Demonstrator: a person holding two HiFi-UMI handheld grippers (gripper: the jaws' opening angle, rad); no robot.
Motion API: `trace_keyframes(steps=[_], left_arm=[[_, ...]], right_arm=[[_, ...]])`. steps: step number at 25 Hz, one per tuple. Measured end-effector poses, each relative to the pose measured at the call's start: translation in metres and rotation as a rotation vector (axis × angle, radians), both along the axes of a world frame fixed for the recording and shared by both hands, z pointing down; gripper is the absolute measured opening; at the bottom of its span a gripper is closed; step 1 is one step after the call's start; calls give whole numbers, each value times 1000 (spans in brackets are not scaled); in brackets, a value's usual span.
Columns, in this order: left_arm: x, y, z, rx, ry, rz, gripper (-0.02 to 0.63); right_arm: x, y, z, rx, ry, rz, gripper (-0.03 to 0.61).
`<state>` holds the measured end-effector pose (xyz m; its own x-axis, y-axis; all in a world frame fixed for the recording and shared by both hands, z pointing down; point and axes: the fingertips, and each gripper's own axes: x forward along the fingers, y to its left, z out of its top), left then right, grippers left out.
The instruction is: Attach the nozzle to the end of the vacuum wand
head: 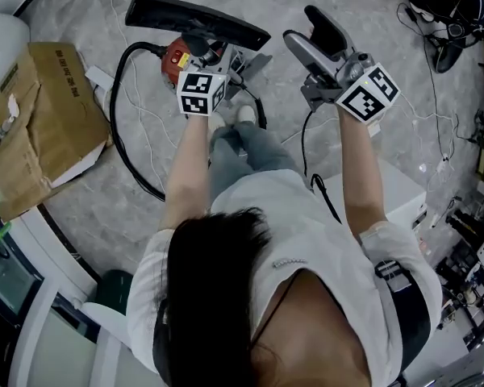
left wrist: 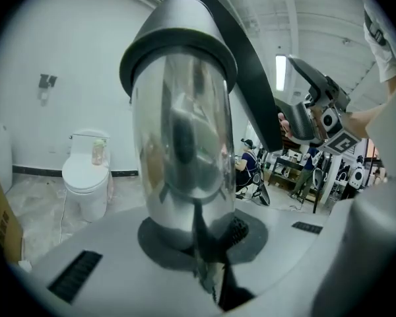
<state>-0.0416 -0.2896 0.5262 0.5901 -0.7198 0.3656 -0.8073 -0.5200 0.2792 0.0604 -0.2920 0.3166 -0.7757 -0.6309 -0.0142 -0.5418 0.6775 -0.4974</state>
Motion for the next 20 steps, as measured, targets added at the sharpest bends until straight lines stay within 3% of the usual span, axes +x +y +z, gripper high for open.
trace_keyframes(steps=[5, 10, 13, 16, 20], left_arm=[[-10, -5, 8, -19, 9, -9, 44], [-18, -10, 10, -29, 12, -12, 44], [-23, -10, 12, -33, 11, -23, 44], [-22, -12, 14, -39, 7, -37, 44], [-27, -13, 17, -43, 16, -35, 44]], right_arm=[[30, 2, 34, -71, 71, 193, 394], [72, 7, 73, -147, 140, 480, 393], [74, 20, 101, -224, 177, 508, 393], [72, 28, 125, -276, 275, 523, 393], [51, 36, 148, -311, 354, 490, 391]])
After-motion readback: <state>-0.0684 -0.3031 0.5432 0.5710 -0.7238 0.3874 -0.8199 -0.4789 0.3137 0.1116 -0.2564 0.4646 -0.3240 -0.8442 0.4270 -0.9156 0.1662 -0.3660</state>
